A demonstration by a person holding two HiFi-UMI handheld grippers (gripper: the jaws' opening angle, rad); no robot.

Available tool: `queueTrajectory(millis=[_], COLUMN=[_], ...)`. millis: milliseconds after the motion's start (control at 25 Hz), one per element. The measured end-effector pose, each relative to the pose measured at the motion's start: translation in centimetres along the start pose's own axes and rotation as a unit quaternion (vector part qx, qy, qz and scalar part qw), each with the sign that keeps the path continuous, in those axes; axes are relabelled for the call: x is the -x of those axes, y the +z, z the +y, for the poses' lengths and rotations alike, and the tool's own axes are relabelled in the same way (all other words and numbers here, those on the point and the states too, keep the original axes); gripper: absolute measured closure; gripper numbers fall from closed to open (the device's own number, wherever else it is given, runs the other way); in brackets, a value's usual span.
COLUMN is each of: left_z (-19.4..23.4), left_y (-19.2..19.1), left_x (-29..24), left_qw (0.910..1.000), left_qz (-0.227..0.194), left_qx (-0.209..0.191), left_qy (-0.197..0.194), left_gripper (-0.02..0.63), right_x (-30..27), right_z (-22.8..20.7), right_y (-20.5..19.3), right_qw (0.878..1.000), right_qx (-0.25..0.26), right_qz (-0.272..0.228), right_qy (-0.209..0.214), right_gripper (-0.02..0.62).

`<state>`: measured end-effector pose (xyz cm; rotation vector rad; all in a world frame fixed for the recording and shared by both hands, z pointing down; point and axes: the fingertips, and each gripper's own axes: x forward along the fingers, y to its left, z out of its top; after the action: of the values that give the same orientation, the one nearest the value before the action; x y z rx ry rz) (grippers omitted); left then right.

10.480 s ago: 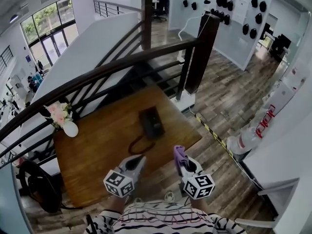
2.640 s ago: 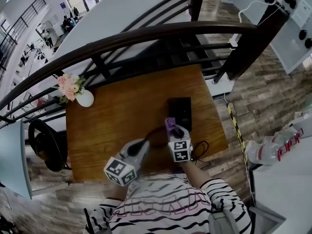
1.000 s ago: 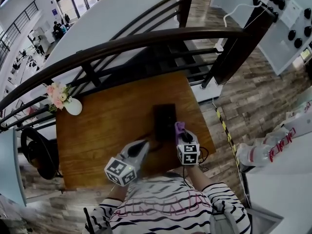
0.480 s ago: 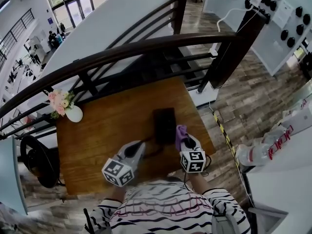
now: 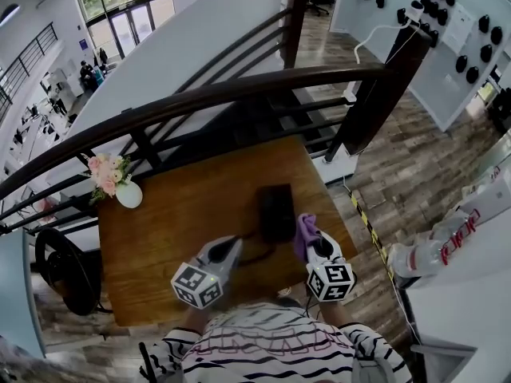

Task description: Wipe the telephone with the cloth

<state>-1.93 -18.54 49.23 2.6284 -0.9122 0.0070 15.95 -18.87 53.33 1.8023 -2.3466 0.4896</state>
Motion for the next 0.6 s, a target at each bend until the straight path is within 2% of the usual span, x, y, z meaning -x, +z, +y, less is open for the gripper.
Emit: queueTrajectory(millis=[280,600], left_z=[0.6,0.8], left_y=[0.4,0.3], left_x=[1.4,2.2], left_qw=[1.0000,0.9999], left_qz=[-0.006,-0.002], left_qx=[-0.002,-0.005], left_qy=[0.000,-0.013], left_gripper=[0.607,0.607], right_x=[1.8,2.6], right_z=[1.9,3.3], right_y=[2.3,2.2], right_qw=[0.999,0.999], right_qx=[-0.005,-0.009], right_qz=[-0.034,-0.043], right_qy=[0.000,-0.005], right_gripper=[0.545,0.545])
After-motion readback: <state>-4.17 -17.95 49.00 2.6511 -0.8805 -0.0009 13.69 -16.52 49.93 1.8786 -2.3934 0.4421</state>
